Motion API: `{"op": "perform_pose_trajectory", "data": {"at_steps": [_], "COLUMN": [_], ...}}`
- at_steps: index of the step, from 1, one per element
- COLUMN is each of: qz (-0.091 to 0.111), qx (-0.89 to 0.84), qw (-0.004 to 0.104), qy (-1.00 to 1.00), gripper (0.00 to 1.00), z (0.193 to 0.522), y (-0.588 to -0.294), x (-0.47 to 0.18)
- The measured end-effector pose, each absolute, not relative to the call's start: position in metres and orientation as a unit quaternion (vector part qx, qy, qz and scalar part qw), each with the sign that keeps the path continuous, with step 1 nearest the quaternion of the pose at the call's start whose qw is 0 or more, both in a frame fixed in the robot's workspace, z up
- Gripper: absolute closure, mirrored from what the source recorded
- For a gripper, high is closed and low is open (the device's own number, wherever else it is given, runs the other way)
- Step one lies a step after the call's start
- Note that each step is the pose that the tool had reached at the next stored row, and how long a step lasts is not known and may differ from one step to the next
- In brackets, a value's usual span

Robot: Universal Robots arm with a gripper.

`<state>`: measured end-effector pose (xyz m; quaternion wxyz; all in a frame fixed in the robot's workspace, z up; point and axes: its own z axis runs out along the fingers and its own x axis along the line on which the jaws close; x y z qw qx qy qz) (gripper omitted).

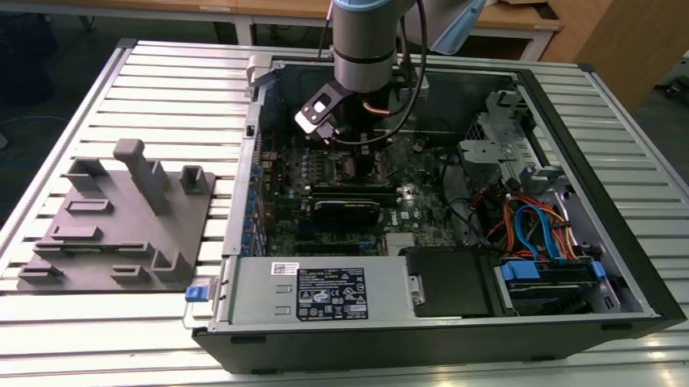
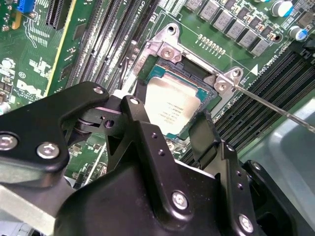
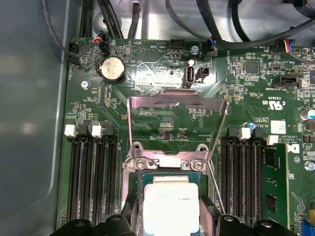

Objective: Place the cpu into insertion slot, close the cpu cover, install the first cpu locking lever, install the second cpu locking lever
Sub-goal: 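Place the cpu into insertion slot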

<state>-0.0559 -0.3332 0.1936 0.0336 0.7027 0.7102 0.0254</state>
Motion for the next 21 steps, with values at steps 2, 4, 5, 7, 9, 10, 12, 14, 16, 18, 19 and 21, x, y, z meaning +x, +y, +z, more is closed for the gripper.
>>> {"op": "perform_pose_trajectory", "data": {"at_steps": [2, 4, 5, 7, 9, 10, 12, 14, 16, 18, 19, 21], "qz": [0.025, 0.025, 0.025, 0.025, 0.025, 0.025, 0.025, 0.025, 0.025, 0.025, 0.026, 0.026], "qx": [0.703, 0.705, 0.706, 0.706, 0.706, 0.706, 0.706, 0.706, 0.706, 0.708, 0.71, 0.712], "qw": [0.034, 0.034, 0.034, 0.034, 0.034, 0.034, 0.034, 0.034, 0.034, 0.033, 0.033, 0.033], "qy": [0.71, 0.708, 0.707, 0.707, 0.707, 0.707, 0.707, 0.707, 0.707, 0.705, 0.703, 0.701], "gripper": [0.39, 0.39, 0.39, 0.39, 0.39, 0.39, 0.4, 0.46, 0.47, 0.47, 0.47, 0.47], "z": [0.1935, 0.1933, 0.1933, 0.1933, 0.1933, 0.1933, 0.1934, 0.1934, 0.1934, 0.1933, 0.1933, 0.1933], "y": [-0.3331, -0.3333, -0.3339, -0.3361, -0.3376, -0.3377, -0.3378, -0.3378, -0.3378, -0.3377, -0.3377, -0.3377], "x": [-0.0559, -0.0558, -0.0558, -0.0557, -0.0554, -0.0551, -0.0549, -0.0549, -0.0548, -0.0548, -0.0548, -0.0548]}}
